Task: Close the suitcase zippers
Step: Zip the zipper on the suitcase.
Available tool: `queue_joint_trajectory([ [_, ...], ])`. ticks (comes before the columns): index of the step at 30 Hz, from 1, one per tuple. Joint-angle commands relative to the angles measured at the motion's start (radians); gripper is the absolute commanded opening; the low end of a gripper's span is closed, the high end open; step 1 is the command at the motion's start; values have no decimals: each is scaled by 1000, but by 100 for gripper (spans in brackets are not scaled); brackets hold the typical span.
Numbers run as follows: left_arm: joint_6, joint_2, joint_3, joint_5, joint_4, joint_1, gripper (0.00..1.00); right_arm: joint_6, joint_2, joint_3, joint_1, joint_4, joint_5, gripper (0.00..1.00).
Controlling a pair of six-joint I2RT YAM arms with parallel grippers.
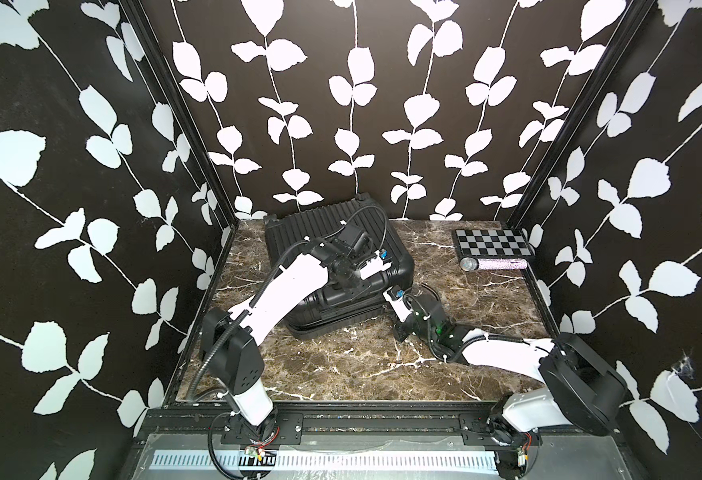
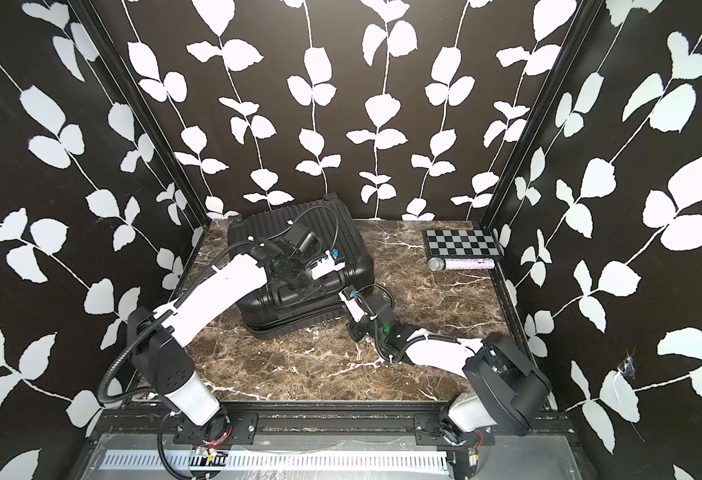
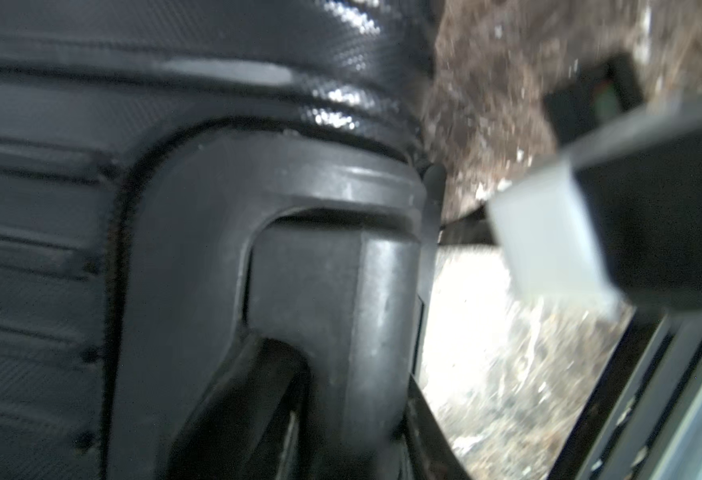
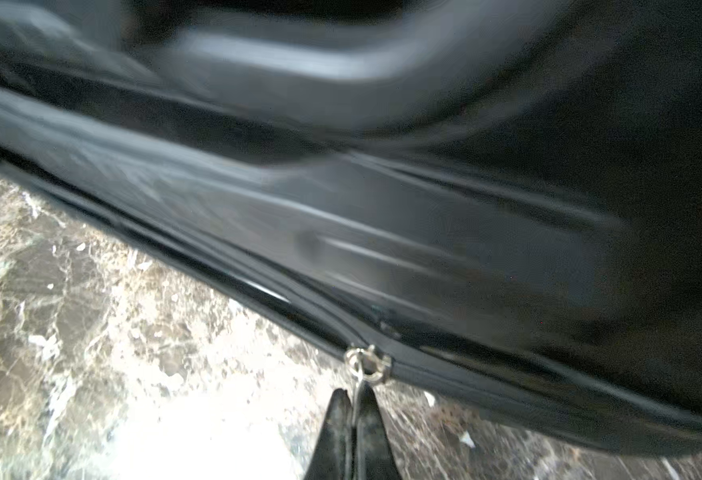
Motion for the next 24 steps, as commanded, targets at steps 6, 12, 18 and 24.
queue_joint_trajectory([
  [6, -433, 69, 82, -152, 333, 21, 0, -15, 37, 81, 145, 73, -180, 0],
  [12, -534, 123, 125, -226, 362, 19, 0, -36, 70, 106, 208, 107, -206, 0],
  [18, -621, 207, 208, -269, 378, 19, 0, -38, 103, 134, 253, 111, -239, 0],
  [24, -722, 289, 305, -310, 395, 19, 0, -42, 125, 181, 286, 83, -276, 0],
])
